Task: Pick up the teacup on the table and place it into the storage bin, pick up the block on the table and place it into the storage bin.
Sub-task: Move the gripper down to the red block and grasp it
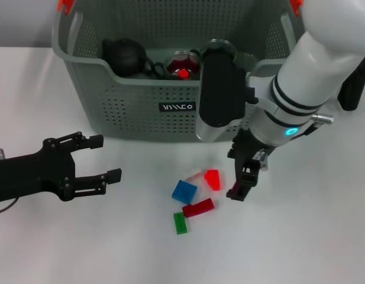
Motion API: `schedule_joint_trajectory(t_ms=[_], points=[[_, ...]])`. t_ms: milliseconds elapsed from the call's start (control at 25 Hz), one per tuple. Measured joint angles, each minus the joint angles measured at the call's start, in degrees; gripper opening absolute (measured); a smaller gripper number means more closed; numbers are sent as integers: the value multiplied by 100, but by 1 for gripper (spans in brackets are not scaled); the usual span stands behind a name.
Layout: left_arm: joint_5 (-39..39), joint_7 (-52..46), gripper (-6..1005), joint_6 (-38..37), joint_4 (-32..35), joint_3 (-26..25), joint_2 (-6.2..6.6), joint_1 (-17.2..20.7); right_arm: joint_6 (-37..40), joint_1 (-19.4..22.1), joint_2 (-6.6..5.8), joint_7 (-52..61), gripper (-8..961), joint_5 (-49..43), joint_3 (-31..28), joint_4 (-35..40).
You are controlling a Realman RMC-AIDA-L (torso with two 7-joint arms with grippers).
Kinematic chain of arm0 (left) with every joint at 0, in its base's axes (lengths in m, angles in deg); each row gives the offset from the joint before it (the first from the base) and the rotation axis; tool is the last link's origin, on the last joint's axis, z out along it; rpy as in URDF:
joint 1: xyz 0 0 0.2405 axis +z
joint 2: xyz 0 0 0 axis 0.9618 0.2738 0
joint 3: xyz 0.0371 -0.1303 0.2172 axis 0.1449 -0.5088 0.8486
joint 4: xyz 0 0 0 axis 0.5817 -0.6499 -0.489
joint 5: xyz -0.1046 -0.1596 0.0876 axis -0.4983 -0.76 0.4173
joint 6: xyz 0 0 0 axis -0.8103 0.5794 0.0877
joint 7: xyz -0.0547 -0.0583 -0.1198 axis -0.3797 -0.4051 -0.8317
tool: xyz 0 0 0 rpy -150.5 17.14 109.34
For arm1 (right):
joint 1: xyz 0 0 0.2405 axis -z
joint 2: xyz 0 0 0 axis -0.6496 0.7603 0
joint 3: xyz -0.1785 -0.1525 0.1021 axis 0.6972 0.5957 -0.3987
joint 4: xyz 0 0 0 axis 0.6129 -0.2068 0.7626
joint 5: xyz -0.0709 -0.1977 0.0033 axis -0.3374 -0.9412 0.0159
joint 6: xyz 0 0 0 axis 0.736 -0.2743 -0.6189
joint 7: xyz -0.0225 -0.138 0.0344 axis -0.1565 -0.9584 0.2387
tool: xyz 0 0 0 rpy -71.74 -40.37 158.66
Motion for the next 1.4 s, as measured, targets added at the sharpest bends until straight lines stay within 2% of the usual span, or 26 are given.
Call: schedule_joint_trajectory(t_ms=[240, 920, 1160, 1400], points=[[0, 32, 829, 9, -7, 1, 0, 0, -509, 18, 8, 89, 926, 261, 477, -214], [0, 60, 828, 8, -14, 0, -9, 9, -1020, 10, 40, 282, 926, 418, 797, -516], [0, 59, 828, 8, -13, 0, -9, 9, -1049, -4, 54, 360, 888, 462, 848, -543], [2, 59, 828, 8, -13, 0, -9, 9, -1210, 15, 56, 371, 608, 595, 913, -545]])
